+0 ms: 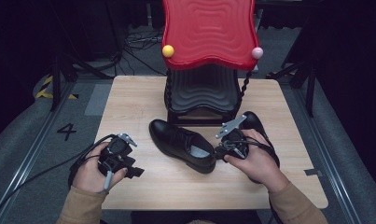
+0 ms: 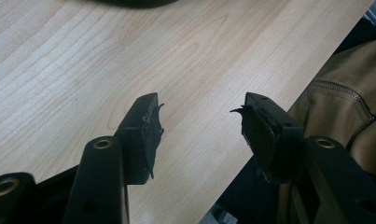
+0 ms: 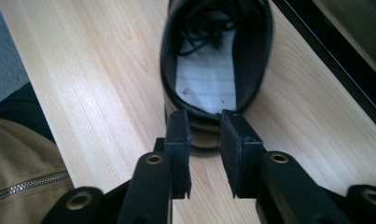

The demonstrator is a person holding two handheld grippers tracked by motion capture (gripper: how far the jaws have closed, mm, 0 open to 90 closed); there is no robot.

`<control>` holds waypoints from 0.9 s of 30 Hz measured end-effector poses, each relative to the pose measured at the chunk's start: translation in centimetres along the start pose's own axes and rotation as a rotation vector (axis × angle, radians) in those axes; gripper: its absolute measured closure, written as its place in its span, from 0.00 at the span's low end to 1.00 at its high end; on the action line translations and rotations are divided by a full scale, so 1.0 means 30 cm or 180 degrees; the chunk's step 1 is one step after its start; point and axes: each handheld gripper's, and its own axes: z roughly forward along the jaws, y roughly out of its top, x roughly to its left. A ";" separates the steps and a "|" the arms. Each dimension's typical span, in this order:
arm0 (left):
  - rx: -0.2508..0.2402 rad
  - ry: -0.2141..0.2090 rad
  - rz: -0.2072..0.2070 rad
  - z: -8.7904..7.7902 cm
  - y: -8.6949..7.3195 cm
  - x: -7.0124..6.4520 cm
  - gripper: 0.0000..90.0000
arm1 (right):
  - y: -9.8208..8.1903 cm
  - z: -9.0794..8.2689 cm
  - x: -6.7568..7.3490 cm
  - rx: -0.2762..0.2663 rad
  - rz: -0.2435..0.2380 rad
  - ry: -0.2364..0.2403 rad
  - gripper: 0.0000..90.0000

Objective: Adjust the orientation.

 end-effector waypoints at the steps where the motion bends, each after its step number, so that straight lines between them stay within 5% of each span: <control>1: 0.0001 -0.0002 0.0002 0.000 0.000 0.000 0.53 | 0.021 0.013 0.011 0.0029 -0.0076 0.0003 0.78; 10: 0.0006 0.0006 0.0027 -0.002 -0.002 0.005 0.52 | 0.088 0.109 0.031 0.0241 -0.0341 0.0047 0.75; 21: -0.0001 -0.0010 -0.0009 -0.003 -0.006 0.006 0.52 | 0.112 0.243 0.031 0.0659 -0.0415 0.0243 0.75; 25: 0.0002 -0.0019 -0.0018 -0.003 -0.007 0.007 0.53 | 0.112 0.277 0.036 0.0837 -0.0511 0.0232 0.80; 27: -0.0003 -0.0019 -0.0020 -0.004 -0.008 0.008 0.54 | 0.115 0.276 0.039 0.0845 -0.0514 0.0321 0.92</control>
